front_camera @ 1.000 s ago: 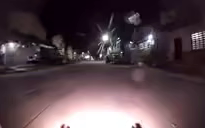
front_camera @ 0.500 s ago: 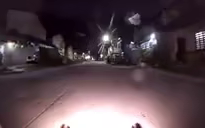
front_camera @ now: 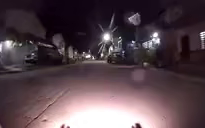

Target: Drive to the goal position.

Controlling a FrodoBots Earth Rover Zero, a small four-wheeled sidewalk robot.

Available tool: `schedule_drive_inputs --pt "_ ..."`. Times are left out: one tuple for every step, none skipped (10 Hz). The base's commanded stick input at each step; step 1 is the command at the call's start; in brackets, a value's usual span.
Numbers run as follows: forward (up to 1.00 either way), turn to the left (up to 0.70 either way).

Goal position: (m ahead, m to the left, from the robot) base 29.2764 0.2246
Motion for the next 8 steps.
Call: schedule_drive_inputs --pt "0.70 0.00" --pt "0.70 0.00" --pt "0.70 0.00" --pt "0.70 0.00" --pt "0.70 0.00" --pt "0.70 0.00" --pt "0.70 0.00" --pt "0.70 -0.16"
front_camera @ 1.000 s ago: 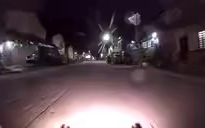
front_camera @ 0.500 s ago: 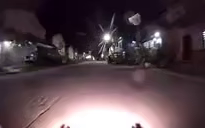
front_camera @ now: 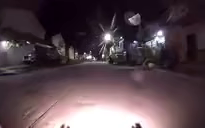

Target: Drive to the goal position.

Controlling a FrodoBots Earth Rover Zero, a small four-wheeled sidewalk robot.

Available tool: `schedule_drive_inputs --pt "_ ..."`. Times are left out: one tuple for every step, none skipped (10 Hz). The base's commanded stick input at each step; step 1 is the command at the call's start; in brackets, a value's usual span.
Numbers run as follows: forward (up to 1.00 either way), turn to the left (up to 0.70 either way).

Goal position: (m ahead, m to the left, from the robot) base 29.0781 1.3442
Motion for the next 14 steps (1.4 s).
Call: schedule_drive_inputs --pt "0.70 -0.35" --pt "0.70 -0.35" --pt "0.70 -0.07" --pt "0.70 0.00" --pt "0.70 0.00" --pt "0.70 0.00" --pt "0.70 0.00" --pt "0.70 0.00" --pt "0.70 0.00" --pt "0.70 0.00" --pt "0.70 0.00" --pt "0.70 0.00" --pt "0.70 0.00" --pt "0.70 0.00"
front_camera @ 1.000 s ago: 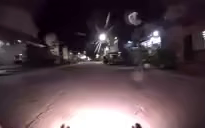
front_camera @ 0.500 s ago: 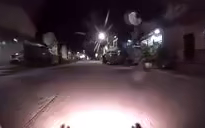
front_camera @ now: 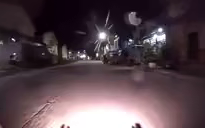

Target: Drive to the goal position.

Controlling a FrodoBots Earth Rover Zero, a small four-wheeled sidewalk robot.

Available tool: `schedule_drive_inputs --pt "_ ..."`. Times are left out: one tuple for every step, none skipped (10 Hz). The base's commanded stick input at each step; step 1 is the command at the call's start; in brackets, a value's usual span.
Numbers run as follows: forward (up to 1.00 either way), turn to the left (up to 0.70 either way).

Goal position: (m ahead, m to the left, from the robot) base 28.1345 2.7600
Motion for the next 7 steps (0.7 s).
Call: schedule_drive_inputs --pt "0.70 0.00" --pt "0.70 0.00" --pt "0.70 0.00" --pt "0.70 0.00" --pt "0.70 0.00" --pt "0.70 0.00" --pt "0.70 0.00"
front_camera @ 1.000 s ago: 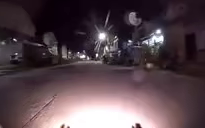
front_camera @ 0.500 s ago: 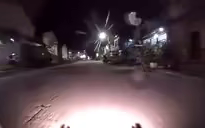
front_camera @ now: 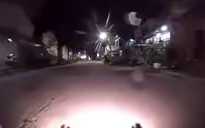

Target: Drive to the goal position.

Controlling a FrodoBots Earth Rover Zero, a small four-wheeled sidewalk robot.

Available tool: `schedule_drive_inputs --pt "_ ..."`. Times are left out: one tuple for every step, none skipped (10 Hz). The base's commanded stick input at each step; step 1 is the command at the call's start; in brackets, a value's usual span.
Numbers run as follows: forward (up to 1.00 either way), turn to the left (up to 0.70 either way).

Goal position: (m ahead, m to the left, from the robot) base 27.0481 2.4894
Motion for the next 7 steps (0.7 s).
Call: schedule_drive_inputs --pt "0.70 0.00" --pt "0.70 0.00" --pt "0.70 0.00" --pt "0.70 0.00" --pt "0.70 0.00" --pt "0.70 0.00" --pt "0.70 0.00"
